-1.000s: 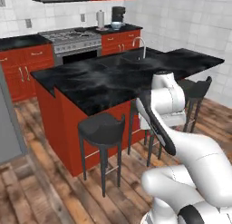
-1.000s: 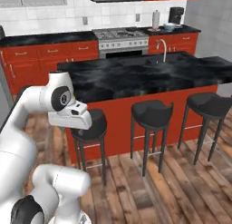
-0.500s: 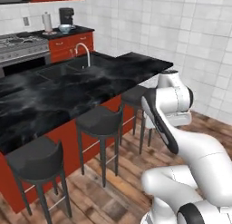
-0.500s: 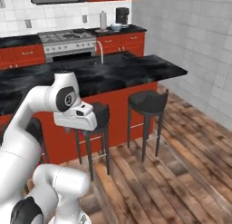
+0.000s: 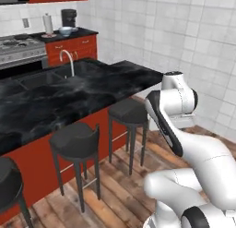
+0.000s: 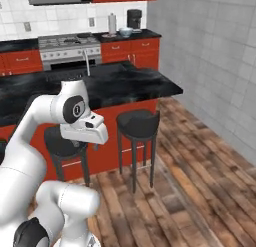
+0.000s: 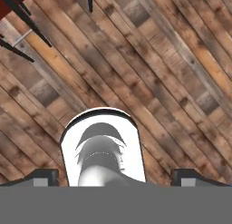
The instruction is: Place one of the steaks on the plate and the other in the bowl. Then place the bowl in the fridge.
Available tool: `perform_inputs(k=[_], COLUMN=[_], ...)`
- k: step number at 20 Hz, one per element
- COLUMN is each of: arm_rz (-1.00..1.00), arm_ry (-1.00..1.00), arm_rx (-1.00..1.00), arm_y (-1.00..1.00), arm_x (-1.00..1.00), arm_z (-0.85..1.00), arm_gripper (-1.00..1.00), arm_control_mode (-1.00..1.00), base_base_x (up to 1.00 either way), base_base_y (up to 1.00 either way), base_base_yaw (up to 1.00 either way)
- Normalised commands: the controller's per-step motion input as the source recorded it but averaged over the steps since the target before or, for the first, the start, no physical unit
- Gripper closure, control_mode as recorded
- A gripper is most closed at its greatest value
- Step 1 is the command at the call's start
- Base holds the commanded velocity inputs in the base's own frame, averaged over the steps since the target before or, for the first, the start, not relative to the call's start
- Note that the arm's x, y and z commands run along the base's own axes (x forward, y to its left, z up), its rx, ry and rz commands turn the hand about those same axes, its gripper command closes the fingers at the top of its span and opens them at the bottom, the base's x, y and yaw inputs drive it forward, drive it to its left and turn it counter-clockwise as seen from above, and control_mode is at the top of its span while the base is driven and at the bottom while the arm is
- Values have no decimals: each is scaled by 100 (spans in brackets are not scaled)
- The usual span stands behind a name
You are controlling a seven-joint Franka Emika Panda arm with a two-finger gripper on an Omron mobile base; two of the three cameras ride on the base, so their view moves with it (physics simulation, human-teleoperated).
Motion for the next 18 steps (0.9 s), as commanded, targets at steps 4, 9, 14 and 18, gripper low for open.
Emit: perform_inputs(k=[4,9,14,18], arm_rz=[0,0,0,0], arm_ry=[0,0,0,0], arm_rx=[0,0,0,0], arm_y=[0,0,0,0], arm_x=[0,0,0,0], arm_z=[0,0,0,0], arm_gripper=[-100,-100,-100,-100], arm_control_mode=[100,100,100,100], base_base_x=[73,80,77,77], base_base_y=[-100,-100,-100,-93], base_base_yaw=[16,23,39,30])
